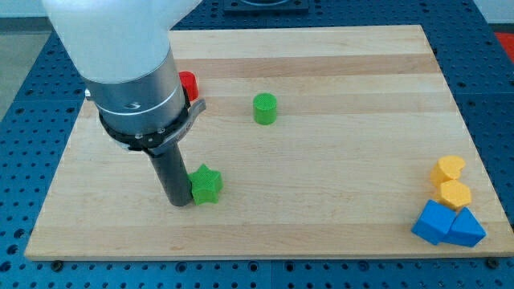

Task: Push the green star to the green circle

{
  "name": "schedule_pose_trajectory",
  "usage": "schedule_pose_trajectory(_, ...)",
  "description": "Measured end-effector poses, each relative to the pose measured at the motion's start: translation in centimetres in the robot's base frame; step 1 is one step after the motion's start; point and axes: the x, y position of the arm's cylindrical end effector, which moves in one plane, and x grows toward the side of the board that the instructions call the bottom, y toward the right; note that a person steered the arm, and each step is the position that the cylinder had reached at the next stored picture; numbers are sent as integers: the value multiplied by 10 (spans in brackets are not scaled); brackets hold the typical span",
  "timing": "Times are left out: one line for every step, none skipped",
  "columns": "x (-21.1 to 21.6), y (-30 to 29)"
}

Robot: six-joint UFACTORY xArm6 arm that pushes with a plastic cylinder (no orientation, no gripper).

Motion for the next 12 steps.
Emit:
schedule_pose_trajectory(0, 6)
schedule_pose_trajectory(-2, 17)
schedule_pose_trajectory(-2, 25)
schedule_pose_trajectory(-2, 28)
schedule_pose_trajectory(-3, 36)
schedule_pose_trajectory(-5, 48)
schedule_pose_trajectory(-5, 61)
schedule_pose_trajectory(-5, 77)
schedule_pose_trajectory(-6, 86)
schedule_pose_trajectory(-10, 86)
schedule_pose_trajectory(-14, 86)
schedule_pose_trajectory(-15, 94)
